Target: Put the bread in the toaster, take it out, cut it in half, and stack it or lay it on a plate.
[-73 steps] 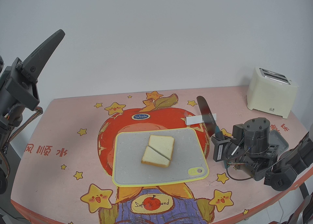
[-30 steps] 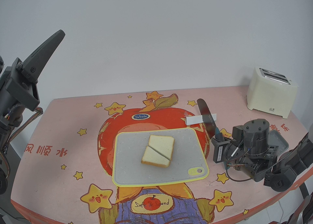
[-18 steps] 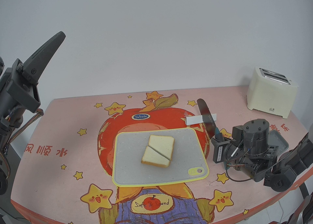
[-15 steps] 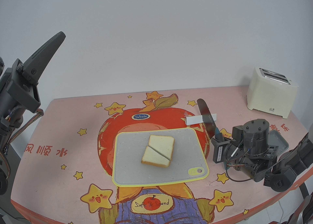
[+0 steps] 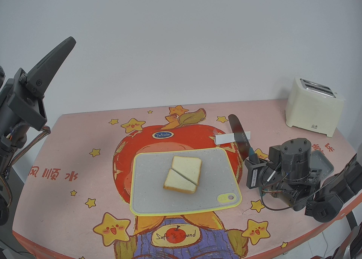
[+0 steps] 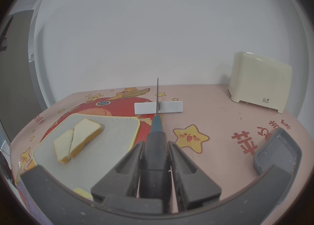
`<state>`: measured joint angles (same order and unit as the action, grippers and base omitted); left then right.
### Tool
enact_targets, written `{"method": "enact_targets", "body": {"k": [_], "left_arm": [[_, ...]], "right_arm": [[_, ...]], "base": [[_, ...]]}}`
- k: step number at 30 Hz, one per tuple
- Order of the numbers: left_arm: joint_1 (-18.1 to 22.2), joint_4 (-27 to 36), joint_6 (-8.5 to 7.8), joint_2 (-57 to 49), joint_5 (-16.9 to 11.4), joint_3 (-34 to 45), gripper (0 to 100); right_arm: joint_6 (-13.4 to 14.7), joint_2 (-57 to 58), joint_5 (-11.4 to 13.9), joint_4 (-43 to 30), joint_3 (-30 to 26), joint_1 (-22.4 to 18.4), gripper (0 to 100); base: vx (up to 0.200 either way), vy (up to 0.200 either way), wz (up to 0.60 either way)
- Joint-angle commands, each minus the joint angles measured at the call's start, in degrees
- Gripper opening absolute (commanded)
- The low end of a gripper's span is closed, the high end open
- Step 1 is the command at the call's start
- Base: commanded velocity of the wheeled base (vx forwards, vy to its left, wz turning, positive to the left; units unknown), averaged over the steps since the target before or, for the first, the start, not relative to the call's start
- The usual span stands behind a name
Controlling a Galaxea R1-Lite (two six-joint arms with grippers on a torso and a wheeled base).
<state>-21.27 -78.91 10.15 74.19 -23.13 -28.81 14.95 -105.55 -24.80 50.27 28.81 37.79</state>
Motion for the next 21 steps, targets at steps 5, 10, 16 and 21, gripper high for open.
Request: {"method": "enact_targets", "body": {"k": [5, 10, 16, 21], "left_arm": [[0.0, 0.0, 0.04, 0.1, 0.0, 0.0, 0], [0.0, 0.0, 0.04, 0.1, 0.0, 0.0, 0], [0.0, 0.0, 0.04, 0.1, 0.0, 0.1, 0], [0.0, 0.0, -0.05, 0.1, 0.0, 0.2, 0]], "right_arm": [[0.0, 0.3, -0.3, 0.4, 0.1, 0.0, 100], [0.0, 0.1, -0.3, 0.4, 0.0, 0.0, 100], [0.0, 0.4, -0.3, 0.4, 0.0, 0.0, 100], [0.0, 0.7, -0.3, 0.7, 0.2, 0.0, 100]], "base": [[0.0, 0.0, 0.0], [0.0, 0.0, 0.0], [0.0, 0.0, 0.0], [0.0, 0.0, 0.0]]}}
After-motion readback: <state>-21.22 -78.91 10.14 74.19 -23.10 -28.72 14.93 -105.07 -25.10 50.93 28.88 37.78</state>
